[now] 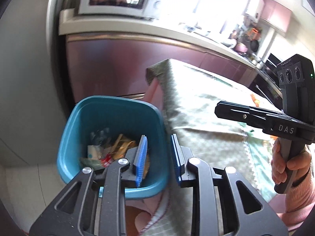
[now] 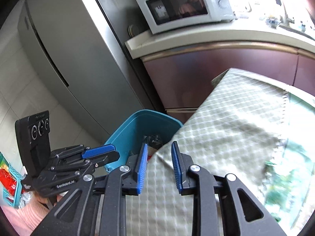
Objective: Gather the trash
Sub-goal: 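Return both grippers to the table toward the clear plastic wrappers, then grasp a clear plastic wrapper with the left gripper while the right gripper grasps another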
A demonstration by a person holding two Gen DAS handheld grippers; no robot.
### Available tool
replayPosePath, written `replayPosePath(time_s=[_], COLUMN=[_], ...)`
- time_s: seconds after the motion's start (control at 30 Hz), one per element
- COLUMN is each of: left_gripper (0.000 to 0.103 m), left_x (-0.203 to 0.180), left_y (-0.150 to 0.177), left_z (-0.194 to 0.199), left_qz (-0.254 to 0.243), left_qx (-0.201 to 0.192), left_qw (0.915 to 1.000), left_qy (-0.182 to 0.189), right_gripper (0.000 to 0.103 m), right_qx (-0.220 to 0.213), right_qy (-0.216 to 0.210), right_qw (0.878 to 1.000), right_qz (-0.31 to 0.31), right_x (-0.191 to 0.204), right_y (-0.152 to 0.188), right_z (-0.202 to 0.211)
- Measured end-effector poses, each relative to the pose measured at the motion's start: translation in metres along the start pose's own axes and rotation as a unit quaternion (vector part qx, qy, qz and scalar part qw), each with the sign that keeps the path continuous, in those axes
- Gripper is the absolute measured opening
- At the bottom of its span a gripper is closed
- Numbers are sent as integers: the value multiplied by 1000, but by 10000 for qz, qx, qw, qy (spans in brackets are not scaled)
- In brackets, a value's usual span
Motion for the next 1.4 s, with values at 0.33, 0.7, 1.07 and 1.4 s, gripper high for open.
replayPosePath(time_s=[0.33,0.7,1.07,1.4], left_gripper=[30,32,35,38], left_x=[-94,-193,-264,-240], left_y=[-11,6,29,4], left_z=[7,-12,-30,-56], left_qz=[-564,-1120,-1747,-1627], left_qx=[-138,165,301,299], left_qw=[9959,9853,9742,9826], left_qy=[701,1280,1398,849], right_gripper=[27,27,30,43], right_qx=[-647,-1217,-1228,-667], right_qy=[537,1507,1652,1026], right_qw=[9961,9741,9651,9826], right_qz=[-264,-1163,-1620,-1395], right_x=[-53,-147,-180,-132], right_y=[20,72,125,157], right_z=[100,212,246,203])
Point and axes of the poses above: each gripper's, at about its wrist camera, not at the fingertips, and z roughly against the way its jaws point, x to its left, y to its underside, the point moved 10 cm from there along -z, roughly the way its jaws point, and after that the axes turned 6 degrees about -y, right-handed, at the moved point
